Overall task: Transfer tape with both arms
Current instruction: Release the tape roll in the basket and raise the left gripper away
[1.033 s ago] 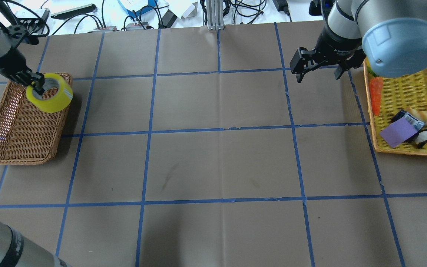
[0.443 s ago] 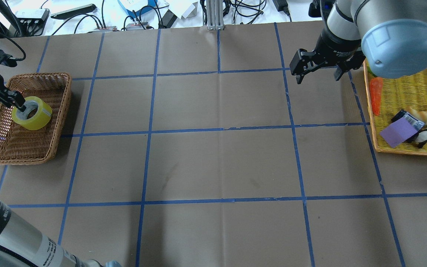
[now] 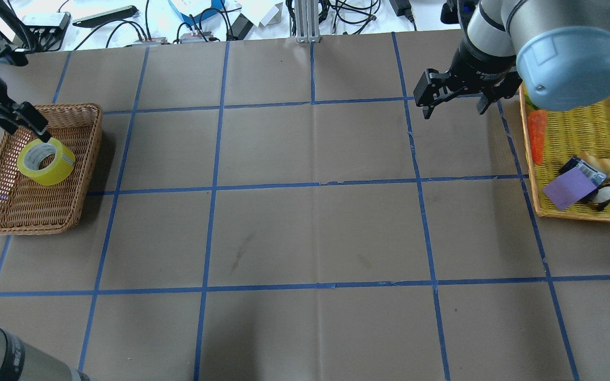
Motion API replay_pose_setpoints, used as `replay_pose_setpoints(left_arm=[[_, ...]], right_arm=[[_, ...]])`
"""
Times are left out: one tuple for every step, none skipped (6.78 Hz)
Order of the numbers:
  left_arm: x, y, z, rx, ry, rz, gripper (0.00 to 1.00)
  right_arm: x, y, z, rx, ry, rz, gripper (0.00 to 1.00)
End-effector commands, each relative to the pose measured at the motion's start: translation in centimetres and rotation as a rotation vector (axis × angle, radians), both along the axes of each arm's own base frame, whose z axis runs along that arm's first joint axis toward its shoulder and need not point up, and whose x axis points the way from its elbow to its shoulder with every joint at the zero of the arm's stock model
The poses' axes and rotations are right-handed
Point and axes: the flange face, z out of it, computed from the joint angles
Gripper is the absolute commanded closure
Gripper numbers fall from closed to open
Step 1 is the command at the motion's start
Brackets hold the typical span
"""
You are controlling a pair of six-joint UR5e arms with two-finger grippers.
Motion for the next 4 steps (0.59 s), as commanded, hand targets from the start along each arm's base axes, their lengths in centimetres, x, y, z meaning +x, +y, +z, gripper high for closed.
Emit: replay_pose_setpoints(left_arm=[[-16.4, 4.5, 8.1, 0.035, -0.01, 0.132, 0.1], [-22.0, 7.7, 10.5, 0.021, -0.033, 0.217, 0.1], [-26.1, 10.3, 11.5, 0.011, -0.047, 0.23, 0.09], [-28.4, 12.2, 10.2, 0.026, -0.059, 0.294, 0.08]], right_arm=[[0.0, 0.0, 0.0, 0.0, 0.0, 0.001, 0.0], [-0.2, -0.1, 0.0, 0.0, 0.0, -0.002, 0.0], [-0.2, -0.1, 0.0, 0.0, 0.0, -0.004, 0.0], [-0.2, 0.0, 0.0, 0.001, 0.0, -0.004, 0.0]])
